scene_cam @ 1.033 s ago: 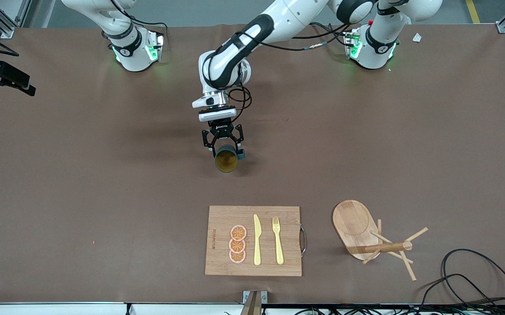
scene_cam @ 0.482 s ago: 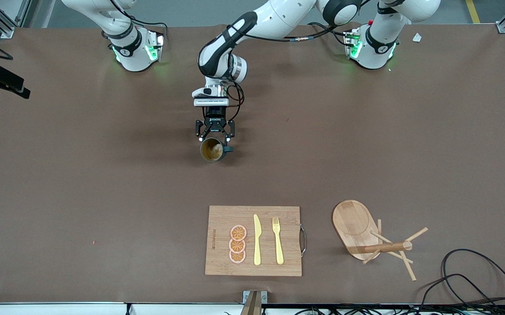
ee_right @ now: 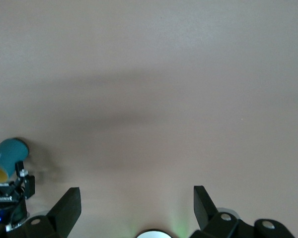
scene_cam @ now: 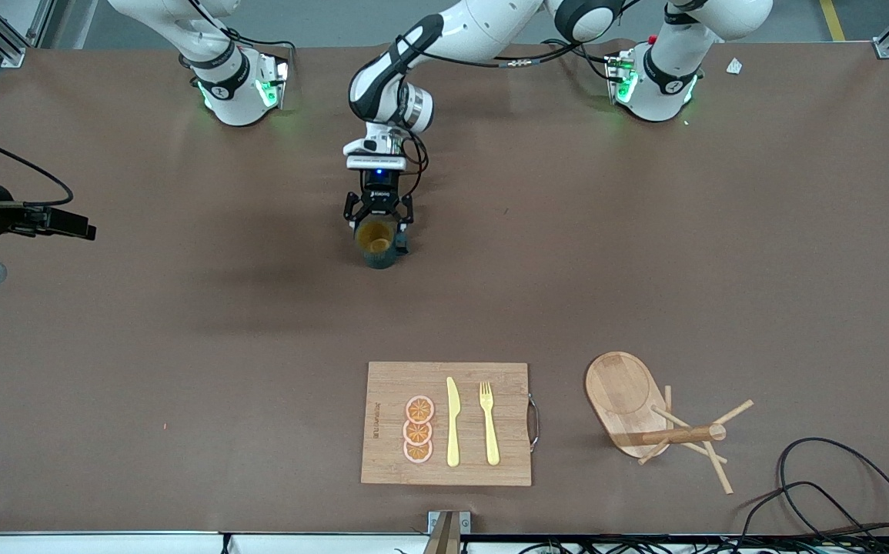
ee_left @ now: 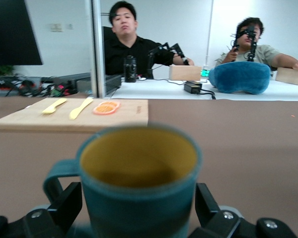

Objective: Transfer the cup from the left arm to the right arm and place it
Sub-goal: 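Set the mug down and open the left gripper while the right gripper approaches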

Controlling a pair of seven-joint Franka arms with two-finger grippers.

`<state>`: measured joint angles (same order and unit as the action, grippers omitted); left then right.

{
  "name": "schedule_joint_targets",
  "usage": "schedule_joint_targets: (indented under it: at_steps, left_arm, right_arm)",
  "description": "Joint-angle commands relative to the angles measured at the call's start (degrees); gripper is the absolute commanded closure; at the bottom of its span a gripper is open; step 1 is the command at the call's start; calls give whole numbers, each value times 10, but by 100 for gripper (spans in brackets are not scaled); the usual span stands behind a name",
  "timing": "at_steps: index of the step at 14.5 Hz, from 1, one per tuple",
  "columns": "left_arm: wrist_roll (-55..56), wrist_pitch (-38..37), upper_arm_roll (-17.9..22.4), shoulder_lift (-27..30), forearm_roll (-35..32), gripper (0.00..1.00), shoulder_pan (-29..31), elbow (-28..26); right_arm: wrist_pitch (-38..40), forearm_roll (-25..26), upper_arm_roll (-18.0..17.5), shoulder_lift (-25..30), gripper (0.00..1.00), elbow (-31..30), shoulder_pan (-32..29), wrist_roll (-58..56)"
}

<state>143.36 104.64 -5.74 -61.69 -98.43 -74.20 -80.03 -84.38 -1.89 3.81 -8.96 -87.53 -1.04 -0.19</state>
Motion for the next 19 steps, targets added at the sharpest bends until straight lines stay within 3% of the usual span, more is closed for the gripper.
schedule_joint_targets:
  at_steps: [1,3,6,10,13,15,19]
  left_arm:
    - [46,-50,-21,8,33,0,-22,-23]
    - [52,-93,-52,15,85,0,-28,-21]
    - [47,-132,-61,37,152,0,-33,-18]
    - [25,-131,-62,86,316,0,-17,33]
    - [-74,-142,-55,168,483,0,6,29]
    - [-153,-194,-54,214,534,0,41,30]
    - [-300,-213,-55,301,601,0,164,29]
  right_arm:
    - [-9,-7,-6,8,0,-10,9,54]
    - [-36,-8,-6,8,0,-30,40,127]
    - [-74,-49,-6,8,0,-63,74,229]
    - [-158,-65,-6,8,0,-120,144,327]
    - [-240,-66,-6,0,0,-163,187,388]
    - [-260,-66,-7,-17,0,-171,208,400]
    - [-296,-66,-6,-48,0,-172,234,432]
